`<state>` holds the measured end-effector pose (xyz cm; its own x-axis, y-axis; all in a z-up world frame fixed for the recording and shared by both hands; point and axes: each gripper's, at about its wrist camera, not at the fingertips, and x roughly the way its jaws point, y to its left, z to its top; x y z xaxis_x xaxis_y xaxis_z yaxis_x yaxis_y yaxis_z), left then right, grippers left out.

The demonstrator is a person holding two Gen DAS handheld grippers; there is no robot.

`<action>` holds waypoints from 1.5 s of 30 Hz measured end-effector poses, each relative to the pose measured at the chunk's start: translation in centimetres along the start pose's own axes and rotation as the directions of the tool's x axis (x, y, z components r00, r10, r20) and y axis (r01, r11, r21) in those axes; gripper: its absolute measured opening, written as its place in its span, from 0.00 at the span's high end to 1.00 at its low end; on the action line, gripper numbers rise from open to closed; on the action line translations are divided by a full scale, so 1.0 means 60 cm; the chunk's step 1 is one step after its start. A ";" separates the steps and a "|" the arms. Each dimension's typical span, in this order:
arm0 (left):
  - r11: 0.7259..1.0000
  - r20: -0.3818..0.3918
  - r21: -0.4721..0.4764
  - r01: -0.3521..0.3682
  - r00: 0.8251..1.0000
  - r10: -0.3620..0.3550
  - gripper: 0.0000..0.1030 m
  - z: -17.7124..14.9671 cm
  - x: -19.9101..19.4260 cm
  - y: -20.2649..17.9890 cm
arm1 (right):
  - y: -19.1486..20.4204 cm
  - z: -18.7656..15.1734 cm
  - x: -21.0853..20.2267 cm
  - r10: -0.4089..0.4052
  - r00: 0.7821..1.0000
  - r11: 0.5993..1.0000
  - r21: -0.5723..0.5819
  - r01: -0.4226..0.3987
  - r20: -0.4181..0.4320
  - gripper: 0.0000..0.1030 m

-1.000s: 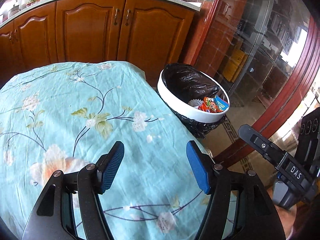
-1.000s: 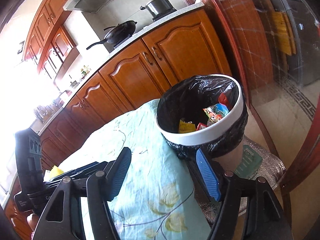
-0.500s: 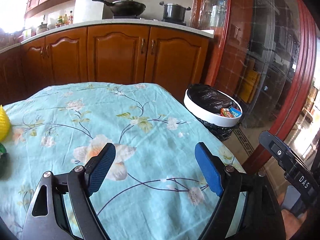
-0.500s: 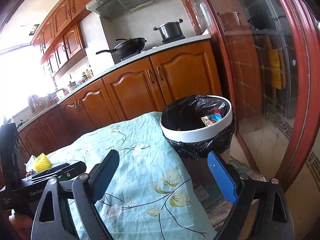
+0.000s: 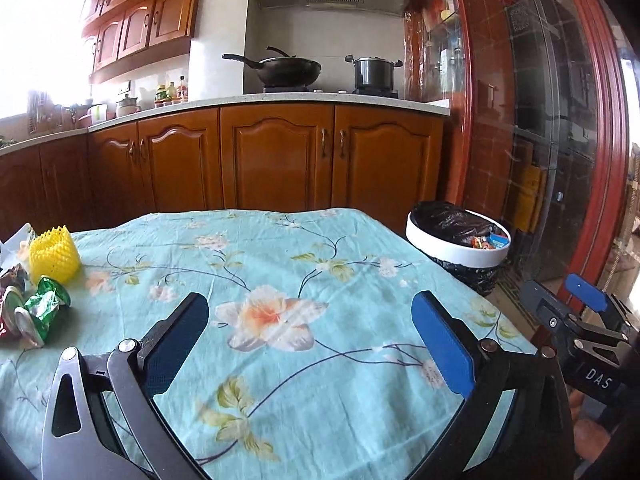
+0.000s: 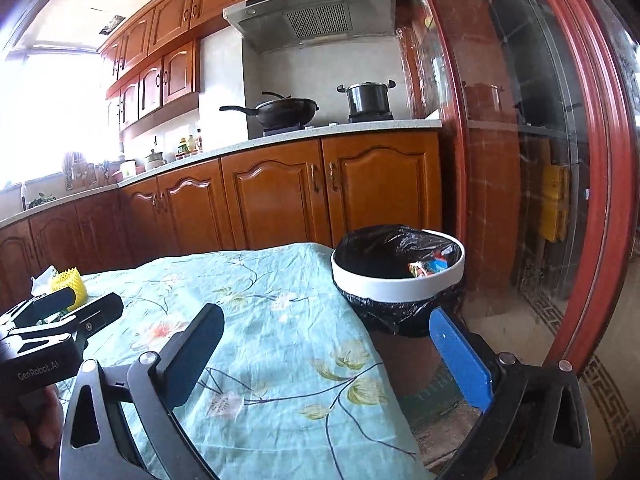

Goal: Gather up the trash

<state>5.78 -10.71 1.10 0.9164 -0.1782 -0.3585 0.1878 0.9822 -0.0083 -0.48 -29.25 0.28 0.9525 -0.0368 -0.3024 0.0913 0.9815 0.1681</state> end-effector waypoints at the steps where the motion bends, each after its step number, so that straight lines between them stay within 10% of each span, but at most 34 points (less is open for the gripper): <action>1: 1.000 -0.003 0.003 -0.006 1.000 0.006 0.00 -0.004 -0.002 -0.001 | 0.001 -0.005 0.003 0.002 1.000 1.000 -0.003 -0.002 -0.009 0.00; 45: 0.996 -0.035 0.011 -0.089 0.995 0.090 0.00 -0.027 -0.006 0.013 | 0.024 -0.026 0.005 0.066 0.998 0.997 -0.028 -0.067 -0.017 0.00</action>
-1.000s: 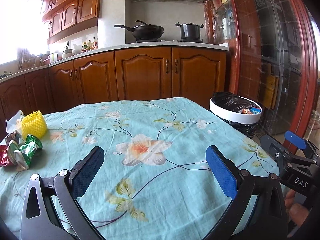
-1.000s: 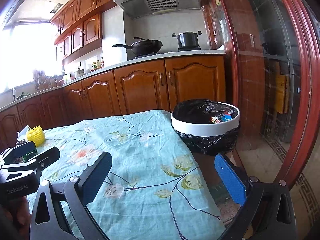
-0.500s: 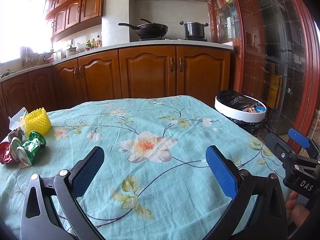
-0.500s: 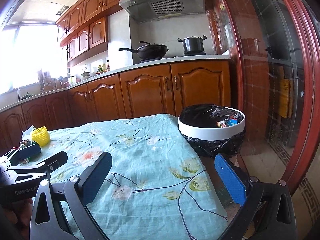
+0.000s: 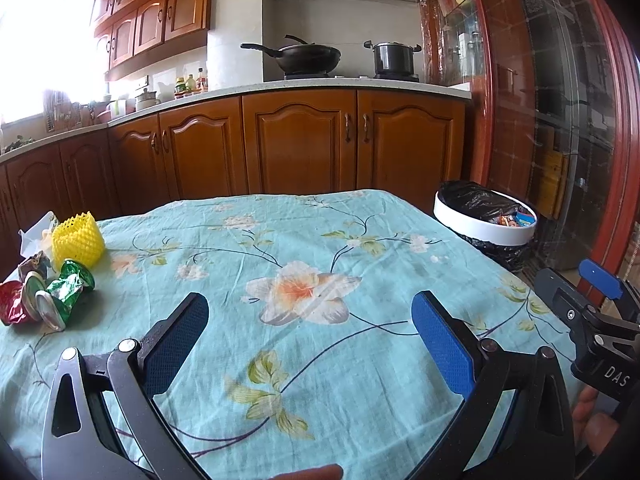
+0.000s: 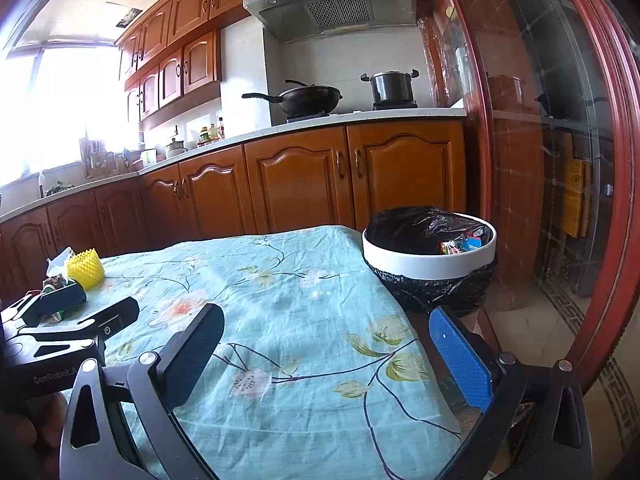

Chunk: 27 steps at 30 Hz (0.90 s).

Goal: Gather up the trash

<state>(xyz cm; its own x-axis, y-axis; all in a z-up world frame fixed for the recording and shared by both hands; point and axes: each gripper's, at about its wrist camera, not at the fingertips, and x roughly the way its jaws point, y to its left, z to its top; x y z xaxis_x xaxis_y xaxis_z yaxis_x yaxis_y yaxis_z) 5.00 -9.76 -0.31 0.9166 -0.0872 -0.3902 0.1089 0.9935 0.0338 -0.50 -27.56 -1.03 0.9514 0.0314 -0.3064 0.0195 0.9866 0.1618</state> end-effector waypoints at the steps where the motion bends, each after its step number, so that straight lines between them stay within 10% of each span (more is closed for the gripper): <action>1: 1.000 0.001 -0.001 0.000 1.000 0.000 0.00 0.000 0.000 0.001 | 0.000 0.000 0.000 0.001 1.000 1.000 0.000 -0.001 -0.001 0.00; 27: 1.000 0.000 0.015 0.010 1.000 -0.010 0.00 0.001 0.000 -0.005 | 0.005 0.002 -0.001 0.012 1.000 1.000 0.008 -0.011 -0.008 0.00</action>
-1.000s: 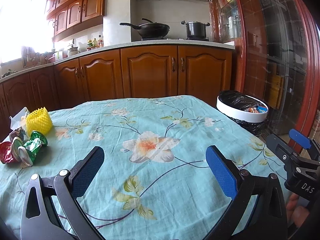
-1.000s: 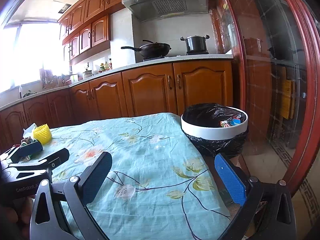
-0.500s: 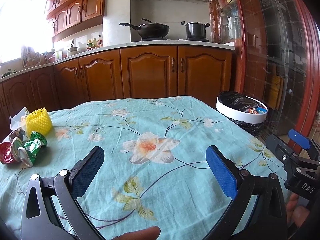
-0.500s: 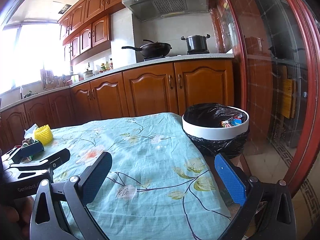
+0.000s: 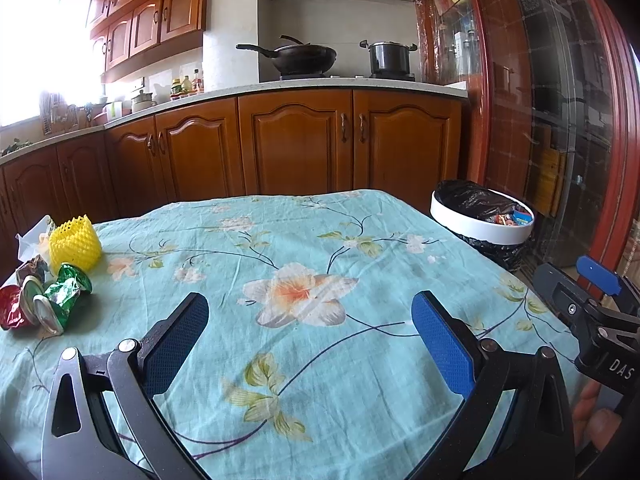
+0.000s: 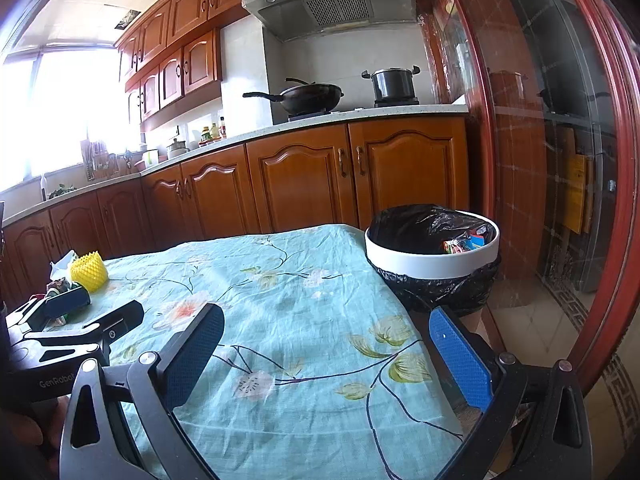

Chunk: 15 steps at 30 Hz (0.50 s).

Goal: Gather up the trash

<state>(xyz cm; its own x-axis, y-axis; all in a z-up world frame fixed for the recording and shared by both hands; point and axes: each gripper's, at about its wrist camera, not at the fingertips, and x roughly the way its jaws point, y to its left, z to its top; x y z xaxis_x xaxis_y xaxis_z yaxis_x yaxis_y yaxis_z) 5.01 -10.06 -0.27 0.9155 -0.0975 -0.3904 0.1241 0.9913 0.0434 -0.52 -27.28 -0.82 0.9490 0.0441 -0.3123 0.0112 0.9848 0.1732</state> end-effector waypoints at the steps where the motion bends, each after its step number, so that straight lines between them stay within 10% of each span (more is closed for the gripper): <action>1: 1.000 0.000 0.002 0.000 1.000 0.000 0.00 0.000 0.000 -0.001 | 0.000 0.000 0.000 0.001 1.000 1.000 0.002 -0.001 0.001 0.00; 15: 1.000 -0.009 0.005 0.014 1.000 -0.014 0.00 0.001 0.002 -0.001 | 0.001 0.003 -0.003 0.000 1.000 1.000 0.005 0.000 0.002 0.00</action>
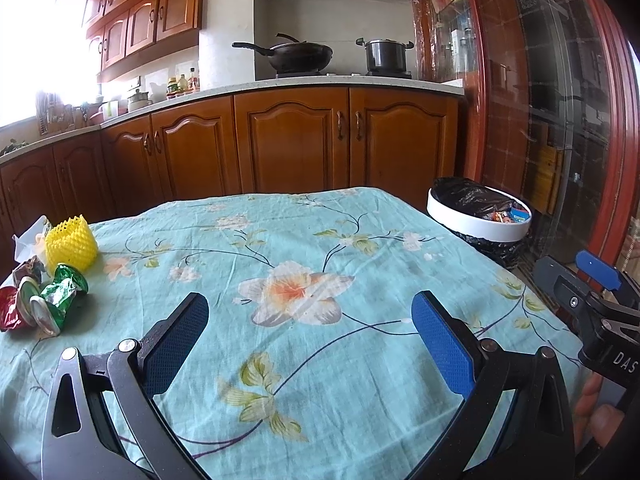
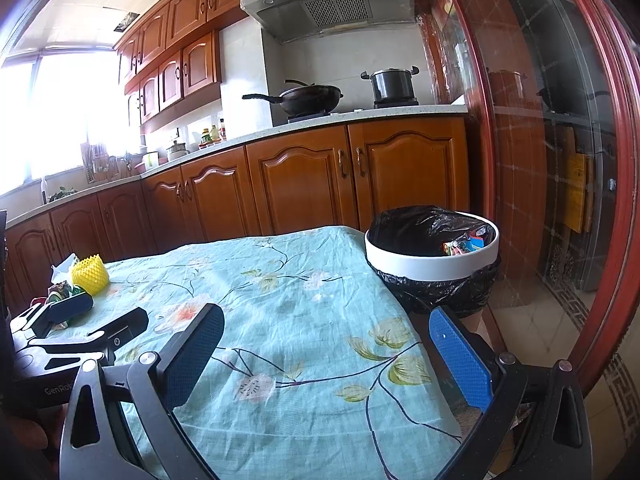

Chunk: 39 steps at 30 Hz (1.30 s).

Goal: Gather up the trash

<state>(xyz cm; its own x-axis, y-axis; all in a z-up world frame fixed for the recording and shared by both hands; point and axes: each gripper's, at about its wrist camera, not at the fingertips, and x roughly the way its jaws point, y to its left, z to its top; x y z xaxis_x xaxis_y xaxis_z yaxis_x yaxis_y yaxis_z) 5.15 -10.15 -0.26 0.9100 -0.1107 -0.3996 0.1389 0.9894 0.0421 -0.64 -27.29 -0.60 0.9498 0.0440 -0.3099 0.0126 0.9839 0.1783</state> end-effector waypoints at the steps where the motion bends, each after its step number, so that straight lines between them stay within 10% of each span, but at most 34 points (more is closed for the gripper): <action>1: 1.000 -0.001 0.000 0.002 1.000 -0.002 0.00 0.000 0.000 0.001 | 0.000 0.000 0.000 0.001 1.000 1.000 0.001 -0.001 0.000 0.00; 39: 1.000 -0.025 -0.008 0.029 0.999 -0.030 0.00 0.004 0.009 0.005 | 0.007 0.013 -0.001 0.002 1.000 1.000 0.009 -0.002 -0.009 0.00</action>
<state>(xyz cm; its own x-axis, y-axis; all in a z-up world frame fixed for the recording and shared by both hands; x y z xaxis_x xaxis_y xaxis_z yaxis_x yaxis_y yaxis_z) 5.80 -9.93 -0.25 0.8954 -0.1376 -0.4234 0.1626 0.9864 0.0233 -0.46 -27.02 0.23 0.9471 0.0476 -0.3175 0.0135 0.9822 0.1876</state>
